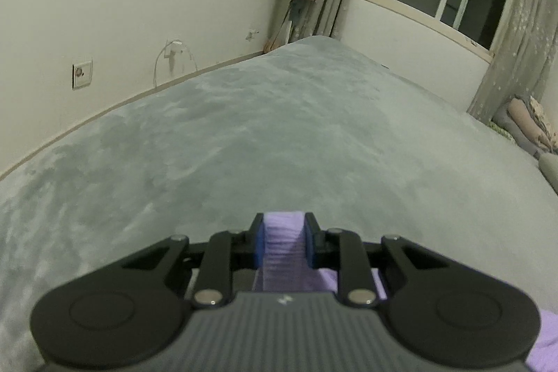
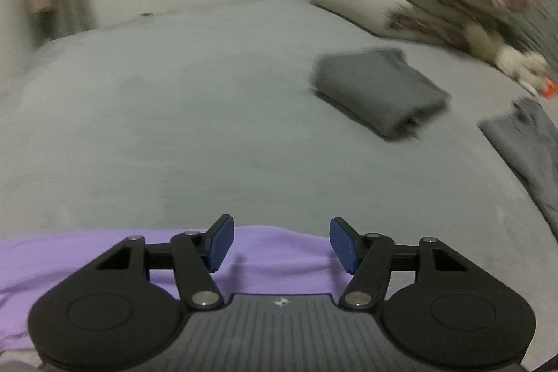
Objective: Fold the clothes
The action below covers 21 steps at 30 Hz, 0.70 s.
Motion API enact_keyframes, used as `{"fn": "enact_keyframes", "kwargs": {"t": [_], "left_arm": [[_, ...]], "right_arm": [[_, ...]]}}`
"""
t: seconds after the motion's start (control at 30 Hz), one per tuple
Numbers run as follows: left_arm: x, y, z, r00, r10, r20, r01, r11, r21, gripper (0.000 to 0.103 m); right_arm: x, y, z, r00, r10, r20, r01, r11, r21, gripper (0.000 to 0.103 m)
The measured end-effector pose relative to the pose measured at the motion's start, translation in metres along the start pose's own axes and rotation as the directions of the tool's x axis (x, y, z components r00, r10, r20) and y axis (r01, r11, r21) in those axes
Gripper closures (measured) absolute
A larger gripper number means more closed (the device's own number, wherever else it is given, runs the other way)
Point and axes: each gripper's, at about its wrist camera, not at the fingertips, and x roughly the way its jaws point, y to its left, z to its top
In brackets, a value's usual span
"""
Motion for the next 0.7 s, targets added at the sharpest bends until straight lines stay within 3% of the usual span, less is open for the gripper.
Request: {"fn": "enact_keyframes", "kwargs": {"t": [0.07, 0.17, 0.23, 0.3, 0.5, 0.7], "left_arm": [[0.000, -0.001, -0.001, 1.000, 0.000, 0.003, 0.000, 1.000, 0.007, 0.084], [-0.002, 0.001, 0.000, 1.000, 0.003, 0.008, -0.003, 1.000, 0.002, 0.084], [-0.003, 0.001, 0.000, 1.000, 0.011, 0.008, -0.011, 1.000, 0.003, 0.084], [-0.004, 0.001, 0.001, 1.000, 0.021, 0.009, -0.021, 1.000, 0.003, 0.084], [-0.012, 0.003, 0.016, 0.997, 0.062, 0.045, -0.060, 0.998, -0.036, 0.084], [-0.006, -0.009, 0.033, 0.996, 0.077, 0.046, -0.074, 0.995, -0.065, 0.084]], "right_arm": [[0.010, -0.015, -0.002, 0.999, -0.046, -0.020, 0.046, 0.999, 0.022, 0.042], [0.022, -0.023, -0.003, 0.998, -0.040, -0.053, 0.040, 0.999, 0.011, 0.044], [0.024, -0.023, -0.006, 0.998, -0.020, -0.064, 0.019, 1.000, -0.011, 0.057], [0.022, -0.020, -0.010, 0.998, 0.018, -0.066, -0.019, 1.000, -0.019, 0.097], [0.009, 0.000, 0.007, 0.997, -0.035, 0.064, 0.039, 0.997, -0.069, 0.097], [-0.006, 0.019, 0.038, 0.971, -0.083, 0.223, 0.097, 0.994, -0.053, 0.097]]}}
